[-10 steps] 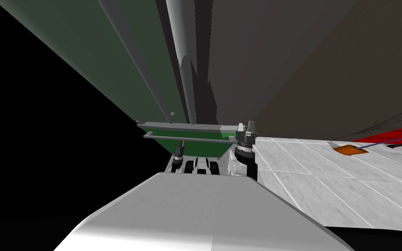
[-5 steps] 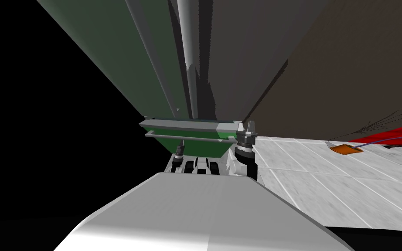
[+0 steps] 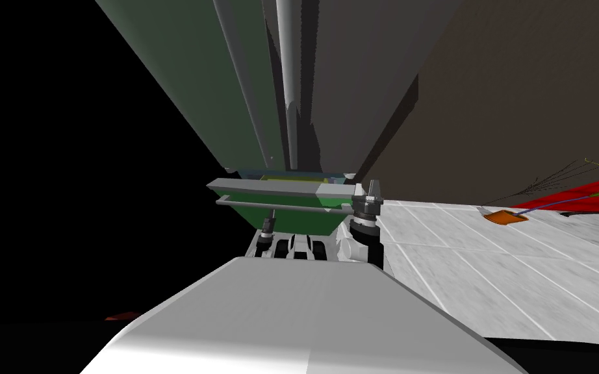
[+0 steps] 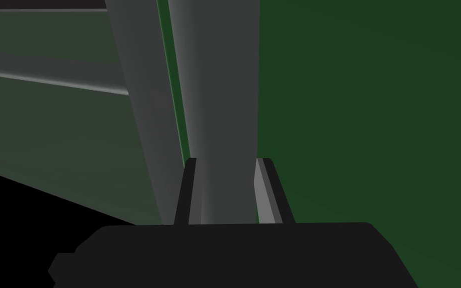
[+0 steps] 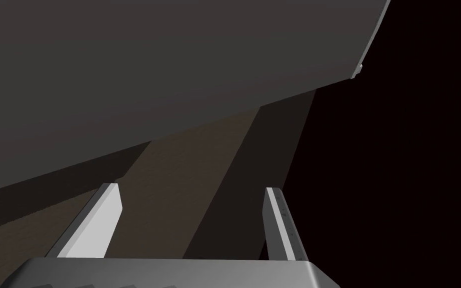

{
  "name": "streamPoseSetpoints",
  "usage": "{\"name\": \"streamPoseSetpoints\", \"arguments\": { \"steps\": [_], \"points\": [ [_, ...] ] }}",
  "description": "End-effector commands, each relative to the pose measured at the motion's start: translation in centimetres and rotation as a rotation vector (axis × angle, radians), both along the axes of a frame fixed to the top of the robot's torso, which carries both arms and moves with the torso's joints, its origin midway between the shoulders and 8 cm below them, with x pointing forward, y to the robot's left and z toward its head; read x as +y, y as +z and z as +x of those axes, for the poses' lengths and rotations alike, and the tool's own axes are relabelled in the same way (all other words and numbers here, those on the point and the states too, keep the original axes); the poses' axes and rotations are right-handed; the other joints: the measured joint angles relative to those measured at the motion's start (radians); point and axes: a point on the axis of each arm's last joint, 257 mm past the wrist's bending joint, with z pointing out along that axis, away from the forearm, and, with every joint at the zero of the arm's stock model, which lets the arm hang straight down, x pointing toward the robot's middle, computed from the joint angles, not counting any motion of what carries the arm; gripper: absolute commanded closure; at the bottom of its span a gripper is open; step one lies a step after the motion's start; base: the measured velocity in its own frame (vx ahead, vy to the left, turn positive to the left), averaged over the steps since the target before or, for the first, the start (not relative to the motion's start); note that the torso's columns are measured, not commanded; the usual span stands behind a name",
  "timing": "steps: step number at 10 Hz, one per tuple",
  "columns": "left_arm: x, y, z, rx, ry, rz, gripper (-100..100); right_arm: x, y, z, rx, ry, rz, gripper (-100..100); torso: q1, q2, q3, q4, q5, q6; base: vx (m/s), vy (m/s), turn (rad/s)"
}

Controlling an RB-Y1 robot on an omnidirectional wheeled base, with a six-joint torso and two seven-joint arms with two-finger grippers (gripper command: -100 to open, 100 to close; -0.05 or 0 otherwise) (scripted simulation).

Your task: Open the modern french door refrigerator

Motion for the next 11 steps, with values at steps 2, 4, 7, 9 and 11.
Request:
{"name": "streamPoseSetpoints", "arguments": {
  "steps": [2, 4, 7, 9, 11],
  "points": [
    [-2.9, 0.2, 1.8, -0.009, -0.02, -0.003, 100, 0.0, 0.0, 0.0, 0.0, 0.0, 0.0, 0, 0.003, 0.004, 0.002, -0.002, 0.002, 0.0, -0.156, 0.069, 0.066],
    [-4.4, 0.3, 2.7, -0.014, -0.031, -0.003, 100, 0.0, 0.0, 0.0, 0.0, 0.0, 0.0, 0, 0.005, 0.005, 0.003, -0.001, 0.002, -0.002, -0.141, 0.08, 0.056],
    [-7.5, 0.8, 4.3, -0.024, -0.057, -0.001, 100, 0.0, 0.0, 0.0, 0.0, 0.0, 0.0, 0, 0.004, 0.007, 0.004, 0.0, 0.001, -0.001, -0.182, 0.068, 0.084],
    [-7.3, 0.4, 3.6, -0.011, -0.059, -0.001, 100, 0.0, 0.0, 0.0, 0.0, 0.0, 0.0, 0, -0.001, 0.002, 0.002, 0.001, 0.0, -0.001, -0.101, 0.018, 0.004],
    [-7.4, 0.7, 3.5, -0.021, -0.063, -0.001, 100, 0.0, 0.0, 0.0, 0.0, 0.0, 0.0, 0, 0.001, 0.006, 0.004, 0.0, 0.001, 0.0, -0.18, 0.017, 0.028]
  ]
}}
